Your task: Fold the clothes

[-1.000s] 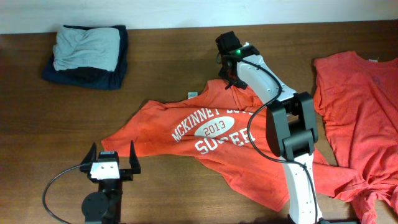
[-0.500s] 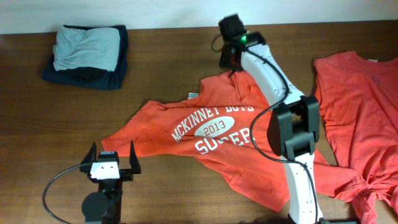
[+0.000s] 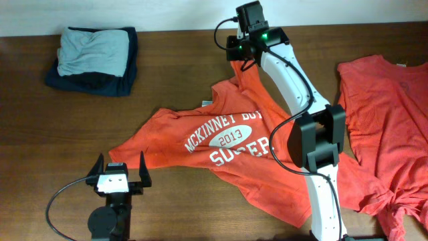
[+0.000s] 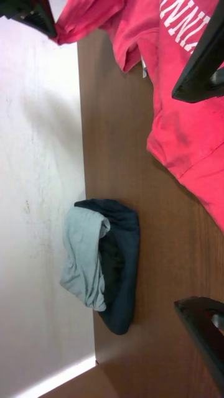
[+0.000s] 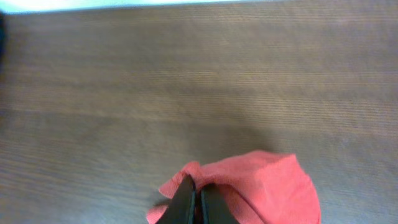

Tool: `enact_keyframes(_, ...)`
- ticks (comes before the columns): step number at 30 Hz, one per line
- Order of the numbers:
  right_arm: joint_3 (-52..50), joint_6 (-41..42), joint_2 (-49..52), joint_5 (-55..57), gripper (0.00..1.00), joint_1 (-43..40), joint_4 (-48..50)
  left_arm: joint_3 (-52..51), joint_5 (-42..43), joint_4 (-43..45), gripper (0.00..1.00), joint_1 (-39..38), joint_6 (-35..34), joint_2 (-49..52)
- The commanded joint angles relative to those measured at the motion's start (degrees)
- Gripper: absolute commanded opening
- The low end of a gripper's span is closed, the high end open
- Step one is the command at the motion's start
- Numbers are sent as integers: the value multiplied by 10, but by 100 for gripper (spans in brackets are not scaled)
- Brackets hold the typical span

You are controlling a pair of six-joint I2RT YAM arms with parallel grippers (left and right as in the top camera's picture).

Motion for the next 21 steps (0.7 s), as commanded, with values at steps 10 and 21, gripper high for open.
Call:
enact_keyframes(10, 12, -33, 1, -39, 4, 57, 95, -3, 4, -1, 99, -2, 7, -4)
enact_keyframes(21, 12, -114, 1, -31, 4, 127, 189, -3, 4, -1, 99, -2, 7, -4)
